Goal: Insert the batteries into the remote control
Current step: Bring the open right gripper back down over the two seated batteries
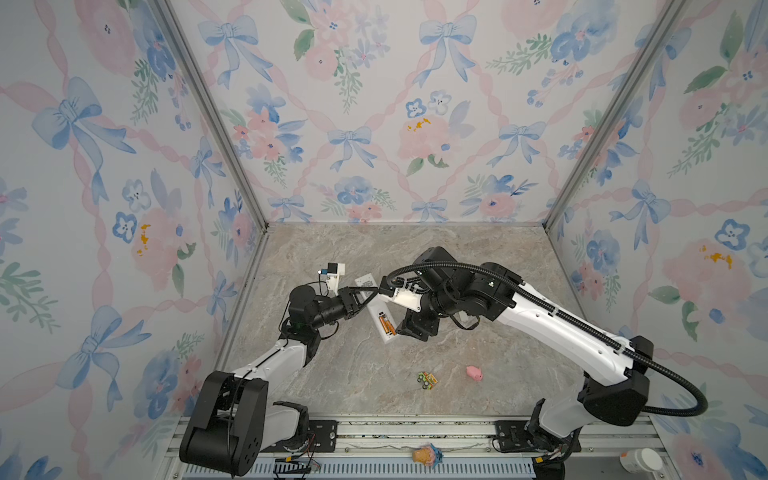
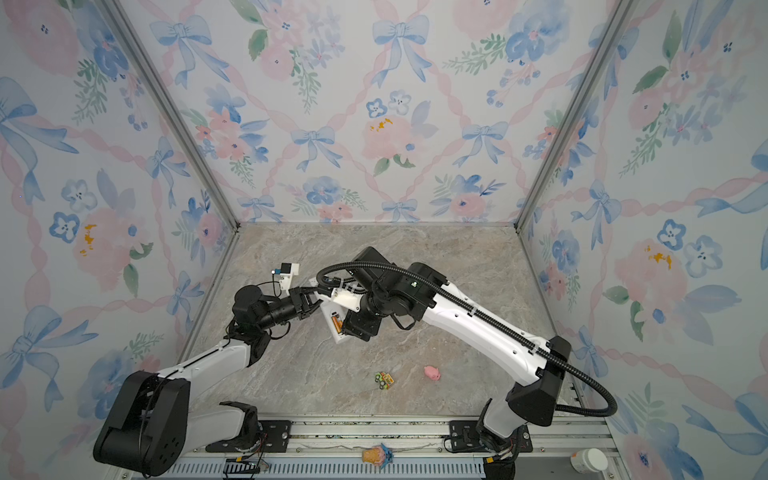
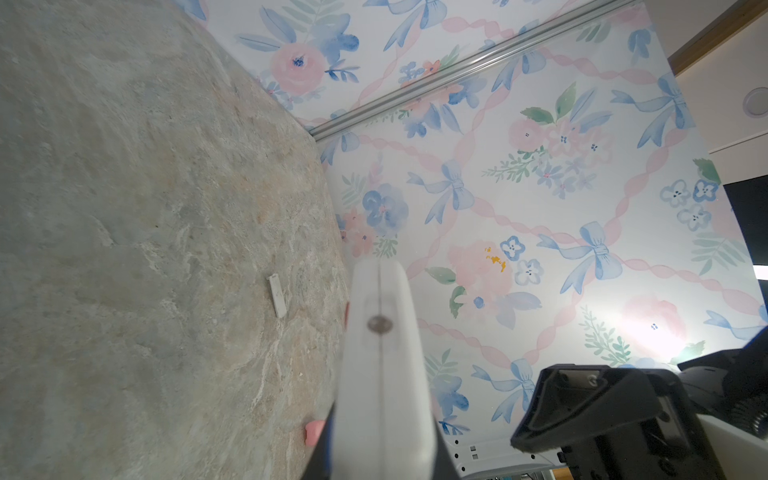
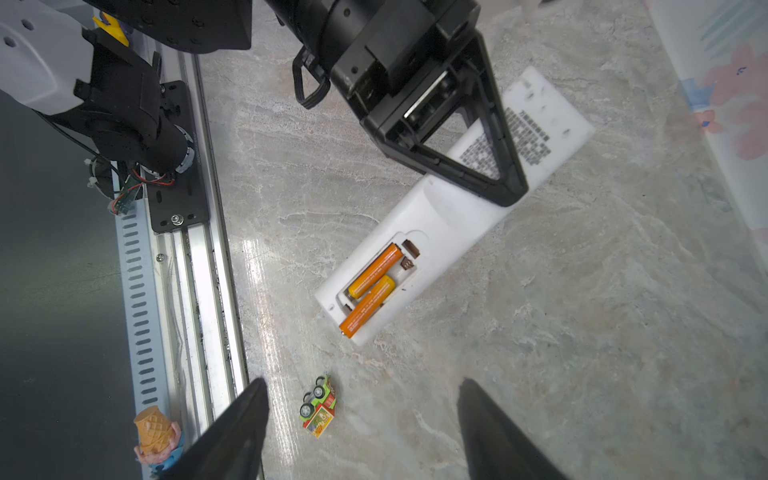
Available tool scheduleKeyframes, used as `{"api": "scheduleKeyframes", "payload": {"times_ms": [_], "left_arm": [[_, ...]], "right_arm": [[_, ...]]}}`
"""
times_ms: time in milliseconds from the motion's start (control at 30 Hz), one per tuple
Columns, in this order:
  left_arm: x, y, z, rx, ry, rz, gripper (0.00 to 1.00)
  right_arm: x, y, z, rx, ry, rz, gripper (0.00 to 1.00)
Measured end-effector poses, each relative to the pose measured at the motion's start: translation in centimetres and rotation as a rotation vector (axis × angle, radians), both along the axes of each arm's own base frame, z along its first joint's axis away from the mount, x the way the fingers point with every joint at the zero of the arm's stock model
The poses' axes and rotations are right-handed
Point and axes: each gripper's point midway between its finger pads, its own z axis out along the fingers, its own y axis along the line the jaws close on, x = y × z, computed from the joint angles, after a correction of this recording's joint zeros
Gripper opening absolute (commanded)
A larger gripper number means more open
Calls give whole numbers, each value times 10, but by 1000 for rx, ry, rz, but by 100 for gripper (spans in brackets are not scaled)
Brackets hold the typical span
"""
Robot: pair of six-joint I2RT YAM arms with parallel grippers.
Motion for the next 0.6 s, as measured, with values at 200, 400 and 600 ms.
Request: {"api": "scheduleKeyframes", "payload": {"times_ms": [200, 400, 600], "left_arm": [[-2, -1, 2, -3, -1, -16, 0], [-3, -2, 3, -4, -2, -26, 0], [-4, -3, 4, -10, 5, -31, 0]], "right_arm": [[-5, 4, -7, -20, -20, 52, 64], [-8, 5, -23, -72, -35, 112, 63], [-9, 4, -38, -132, -44, 155, 50]]}}
